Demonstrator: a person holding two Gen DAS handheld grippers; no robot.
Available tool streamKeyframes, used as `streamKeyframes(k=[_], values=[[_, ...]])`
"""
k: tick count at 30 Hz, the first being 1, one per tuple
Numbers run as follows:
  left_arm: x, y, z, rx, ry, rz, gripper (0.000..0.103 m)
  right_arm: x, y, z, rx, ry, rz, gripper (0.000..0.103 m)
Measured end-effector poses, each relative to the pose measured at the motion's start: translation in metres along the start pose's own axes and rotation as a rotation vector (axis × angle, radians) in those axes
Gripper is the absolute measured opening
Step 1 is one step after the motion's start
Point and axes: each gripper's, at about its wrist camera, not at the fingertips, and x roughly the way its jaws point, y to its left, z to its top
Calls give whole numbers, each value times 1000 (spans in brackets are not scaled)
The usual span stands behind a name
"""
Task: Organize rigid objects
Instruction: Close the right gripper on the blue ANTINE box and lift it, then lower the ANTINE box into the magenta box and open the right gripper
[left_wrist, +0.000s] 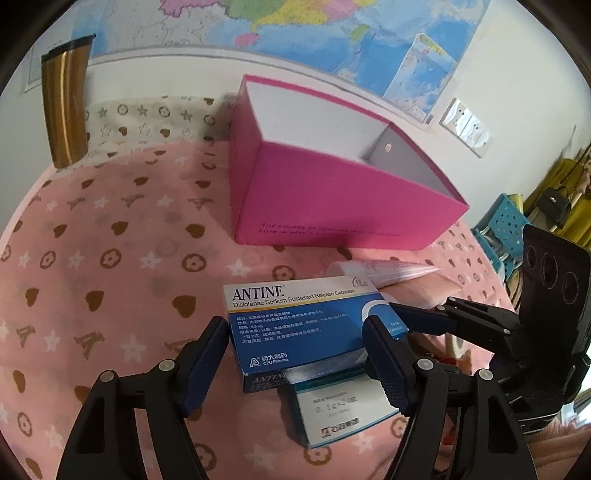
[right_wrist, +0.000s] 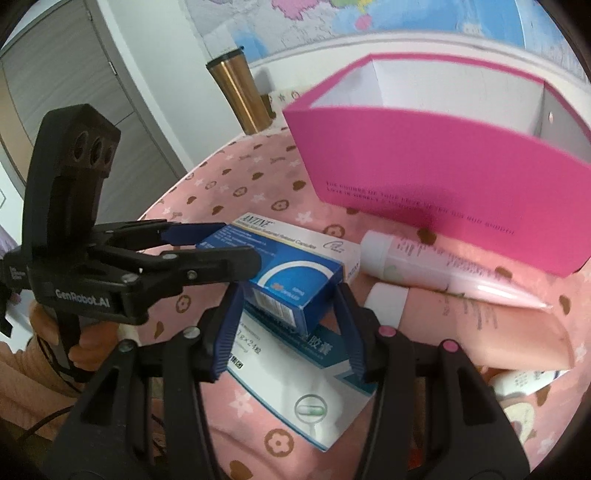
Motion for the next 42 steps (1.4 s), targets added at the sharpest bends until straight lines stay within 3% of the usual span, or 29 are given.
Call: streamKeyframes(k=[16,28,34,42], values=[[-19,-49,51,120,-102,-65,77,-56,-17,33,-13,-125,-85,54],[-8,-52,115,166,-166,8,77,-62,-44,84,-17,-196,-83,54],[21,-29,134,113,-126,59,77,-34,-61,112,15,-144,-35,54],[48,-19,138,108,-73,92,77,0,-72,119,57,-69,-10,54]])
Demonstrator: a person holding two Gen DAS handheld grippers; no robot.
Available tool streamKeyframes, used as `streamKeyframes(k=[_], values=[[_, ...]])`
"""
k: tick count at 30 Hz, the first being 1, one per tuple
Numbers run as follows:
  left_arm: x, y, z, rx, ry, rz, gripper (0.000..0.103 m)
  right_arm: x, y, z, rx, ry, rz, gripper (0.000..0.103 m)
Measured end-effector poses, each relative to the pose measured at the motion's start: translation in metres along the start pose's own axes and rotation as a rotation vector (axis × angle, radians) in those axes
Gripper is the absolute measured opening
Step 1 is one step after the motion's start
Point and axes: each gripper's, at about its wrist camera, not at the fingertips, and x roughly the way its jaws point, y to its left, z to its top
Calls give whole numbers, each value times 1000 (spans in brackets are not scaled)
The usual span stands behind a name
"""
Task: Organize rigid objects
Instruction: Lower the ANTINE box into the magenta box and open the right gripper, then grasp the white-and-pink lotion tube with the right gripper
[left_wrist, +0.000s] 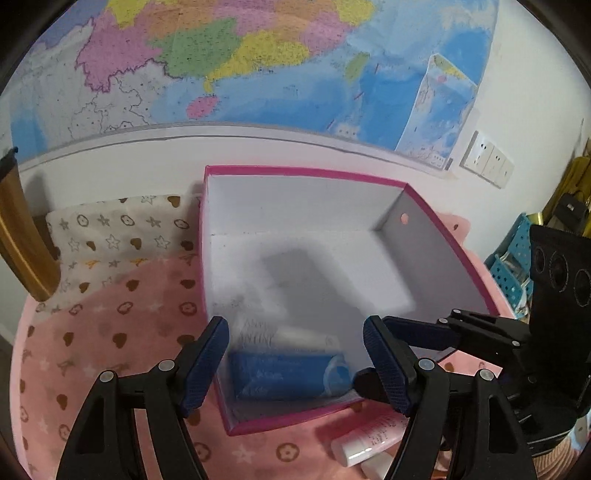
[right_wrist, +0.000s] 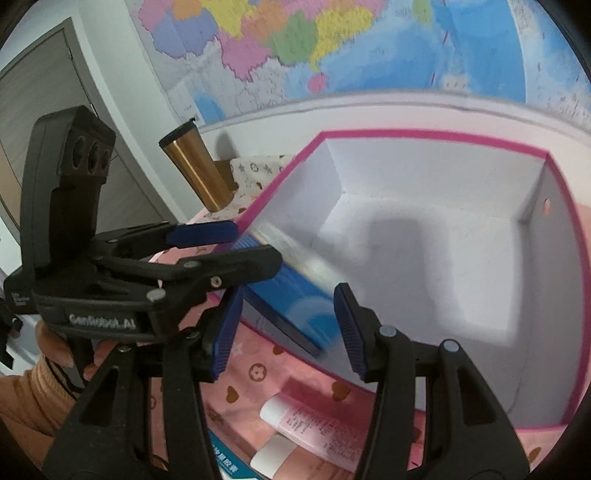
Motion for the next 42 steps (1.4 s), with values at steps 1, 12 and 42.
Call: streamKeyframes(k=[1,12,42], values=[[-1,-1,0,5,-7,14,76,2,0,0,0,3,-7,54],[-61,-17,-32,72,-190,-15,80,-70,-12,-30,21,-103,-55,55],[29,-44,-107,51,168,-202,81,-54,-78,-117,198,67,-180,56]])
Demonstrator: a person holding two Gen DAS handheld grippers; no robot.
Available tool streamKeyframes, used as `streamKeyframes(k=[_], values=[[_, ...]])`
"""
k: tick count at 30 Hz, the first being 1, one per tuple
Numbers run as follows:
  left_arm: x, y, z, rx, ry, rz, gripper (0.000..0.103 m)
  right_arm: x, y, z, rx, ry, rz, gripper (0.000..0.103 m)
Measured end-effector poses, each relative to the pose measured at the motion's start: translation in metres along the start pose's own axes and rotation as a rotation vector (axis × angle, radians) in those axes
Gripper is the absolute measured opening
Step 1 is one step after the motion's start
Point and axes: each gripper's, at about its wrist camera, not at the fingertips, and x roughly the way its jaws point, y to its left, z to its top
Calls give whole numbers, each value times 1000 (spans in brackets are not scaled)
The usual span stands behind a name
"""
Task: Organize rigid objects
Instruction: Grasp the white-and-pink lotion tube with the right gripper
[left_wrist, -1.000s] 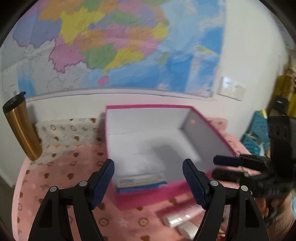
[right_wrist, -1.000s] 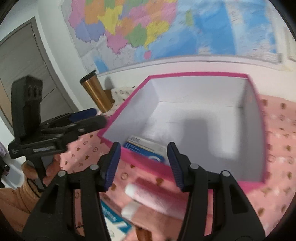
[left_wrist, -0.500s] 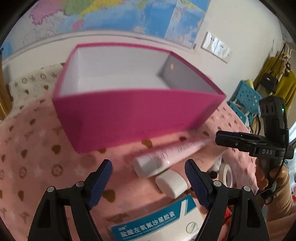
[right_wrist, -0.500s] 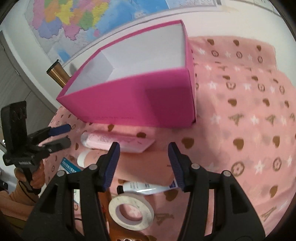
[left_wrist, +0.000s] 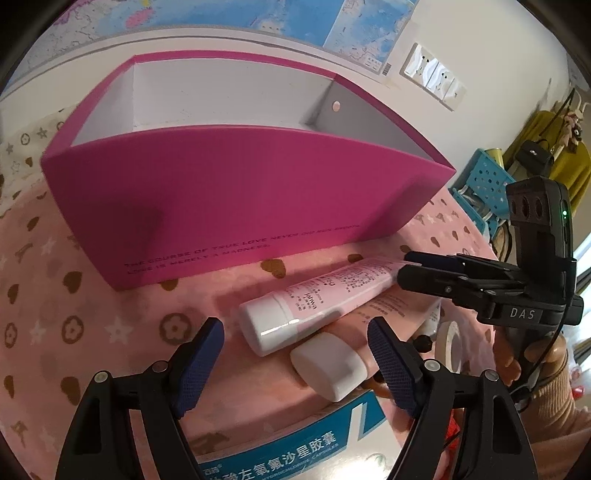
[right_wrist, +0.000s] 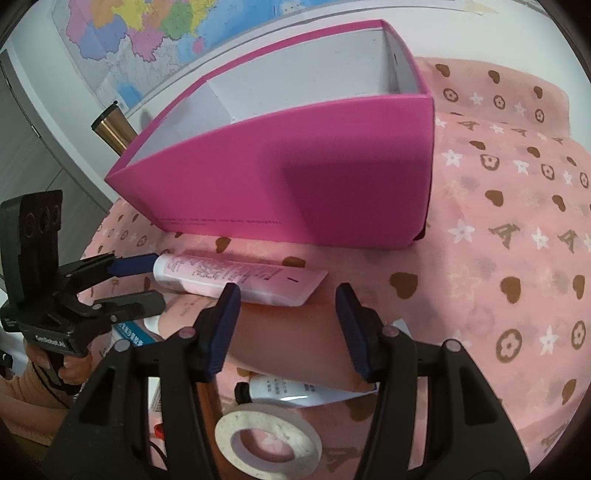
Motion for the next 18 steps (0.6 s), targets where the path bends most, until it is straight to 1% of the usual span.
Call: streamKeyframes(k=[4,10,11,18], values=[[5,1,4,-18,10,-27,77,4,3,2,-7,4,8,56],[7,5,5,-41,18,-55,76,10,5,2,-4,10,18,56],[7,5,5,-42,18,-57,74,11,4,2,-4,10,19,56],[10,2,7,-48,20,-58,73,11,13,1,-39,-7,-20,56]])
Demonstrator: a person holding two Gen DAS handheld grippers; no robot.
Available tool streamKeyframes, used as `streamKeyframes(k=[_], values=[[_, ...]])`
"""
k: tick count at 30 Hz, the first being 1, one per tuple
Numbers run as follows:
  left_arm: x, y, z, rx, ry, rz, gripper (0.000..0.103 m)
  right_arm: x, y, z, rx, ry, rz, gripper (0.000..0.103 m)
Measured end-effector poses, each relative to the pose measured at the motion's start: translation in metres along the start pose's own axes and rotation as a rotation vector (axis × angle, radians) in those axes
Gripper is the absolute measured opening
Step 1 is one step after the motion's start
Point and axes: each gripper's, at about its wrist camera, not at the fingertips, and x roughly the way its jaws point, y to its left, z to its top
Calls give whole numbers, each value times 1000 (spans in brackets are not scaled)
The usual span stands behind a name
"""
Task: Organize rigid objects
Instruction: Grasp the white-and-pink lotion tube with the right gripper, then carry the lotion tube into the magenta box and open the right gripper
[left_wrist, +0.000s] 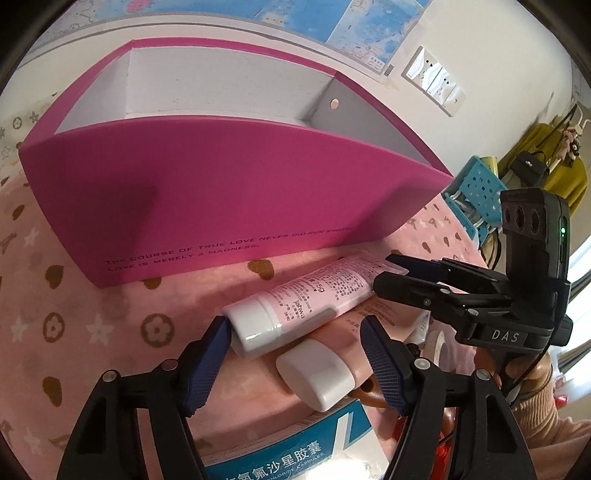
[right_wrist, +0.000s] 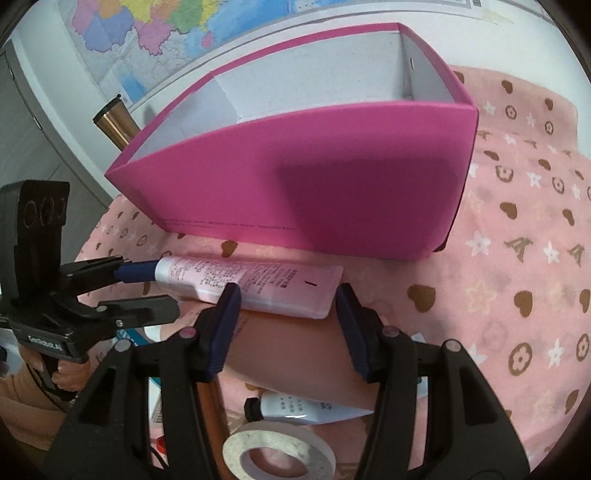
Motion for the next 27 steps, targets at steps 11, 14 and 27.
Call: streamKeyframes(k=[11,14,27], values=[[-16,-7,1,14,-41,12,73,-10,11,0,-34,-29,-38,56],[-21,-12,0,15,-51,16,73,-15,14,0,-35,-42,-37,56],[-50,-36,0,55,-122,16,73,-49,26,4,-81,-111,-76,56]])
